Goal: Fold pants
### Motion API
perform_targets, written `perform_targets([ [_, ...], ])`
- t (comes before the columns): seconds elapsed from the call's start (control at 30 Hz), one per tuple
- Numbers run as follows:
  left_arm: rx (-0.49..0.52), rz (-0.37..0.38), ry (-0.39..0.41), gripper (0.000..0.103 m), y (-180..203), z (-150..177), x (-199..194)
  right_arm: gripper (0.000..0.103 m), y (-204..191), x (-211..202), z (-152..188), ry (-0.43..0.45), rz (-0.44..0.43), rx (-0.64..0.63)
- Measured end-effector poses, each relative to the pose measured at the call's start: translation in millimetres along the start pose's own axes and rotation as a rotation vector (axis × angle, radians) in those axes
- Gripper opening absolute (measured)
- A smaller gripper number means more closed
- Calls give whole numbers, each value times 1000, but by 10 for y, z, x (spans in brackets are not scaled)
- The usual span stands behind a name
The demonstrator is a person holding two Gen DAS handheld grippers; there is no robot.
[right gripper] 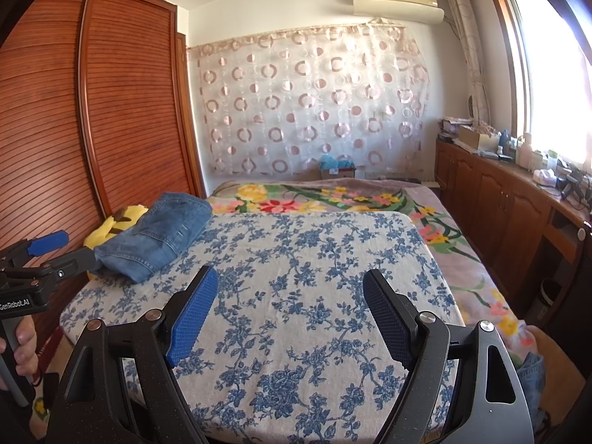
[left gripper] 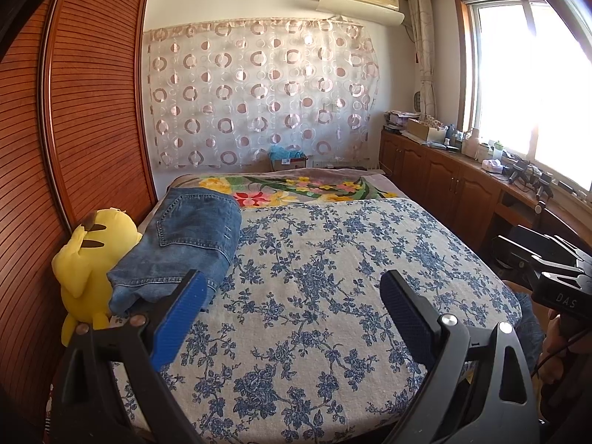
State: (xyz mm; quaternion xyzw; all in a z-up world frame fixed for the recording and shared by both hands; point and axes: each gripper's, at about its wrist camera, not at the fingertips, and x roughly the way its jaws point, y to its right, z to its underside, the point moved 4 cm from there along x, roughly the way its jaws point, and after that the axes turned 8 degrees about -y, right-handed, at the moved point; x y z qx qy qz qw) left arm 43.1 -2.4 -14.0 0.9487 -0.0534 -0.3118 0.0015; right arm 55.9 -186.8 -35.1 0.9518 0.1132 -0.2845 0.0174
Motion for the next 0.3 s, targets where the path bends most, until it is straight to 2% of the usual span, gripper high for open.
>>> perform_targets([
  [0.3,-1,0,1,95,-1,1,0,83,2,1,0,0,1,0],
])
